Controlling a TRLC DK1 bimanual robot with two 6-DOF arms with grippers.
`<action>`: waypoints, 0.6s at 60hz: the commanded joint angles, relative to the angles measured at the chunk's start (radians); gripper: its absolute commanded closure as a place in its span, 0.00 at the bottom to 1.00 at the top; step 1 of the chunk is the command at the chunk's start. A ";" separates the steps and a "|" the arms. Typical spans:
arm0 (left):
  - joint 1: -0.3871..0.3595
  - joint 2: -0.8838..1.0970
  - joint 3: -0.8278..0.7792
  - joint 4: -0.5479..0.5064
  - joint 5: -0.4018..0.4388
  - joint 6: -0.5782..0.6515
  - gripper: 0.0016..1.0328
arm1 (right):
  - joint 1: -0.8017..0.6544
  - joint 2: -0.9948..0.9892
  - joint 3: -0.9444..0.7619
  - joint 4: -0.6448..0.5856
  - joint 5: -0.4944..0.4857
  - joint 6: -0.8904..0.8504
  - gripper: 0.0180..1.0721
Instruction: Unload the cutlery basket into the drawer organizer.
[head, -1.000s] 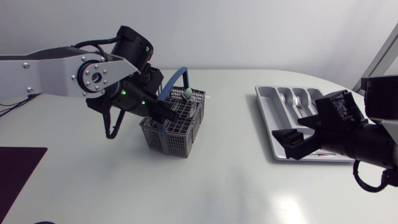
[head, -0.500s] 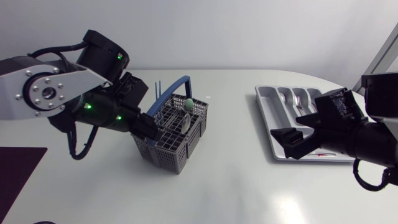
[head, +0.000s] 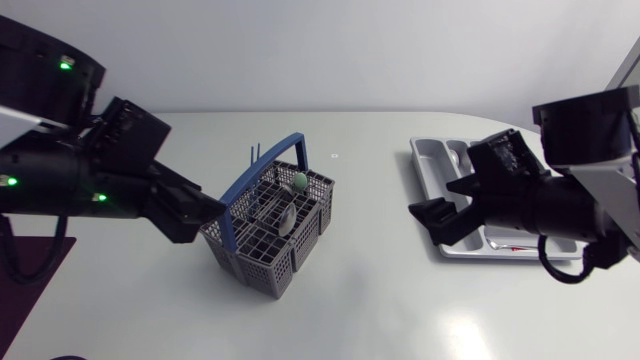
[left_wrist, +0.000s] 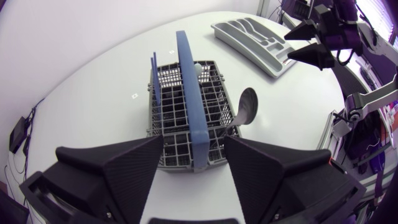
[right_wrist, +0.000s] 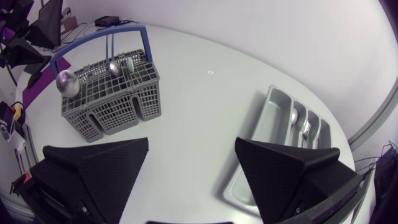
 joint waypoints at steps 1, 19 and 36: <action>0.063 -0.020 -0.007 -0.043 0.024 0.059 0.24 | 0.018 0.088 0.066 0.027 0.001 0.003 0.05; 0.225 -0.039 -0.204 0.001 0.101 0.224 0.73 | 0.018 0.447 0.275 0.099 -0.112 0.052 0.17; 0.208 0.024 -0.323 0.070 0.109 0.300 0.79 | 0.027 0.705 0.433 0.174 -0.172 0.106 0.82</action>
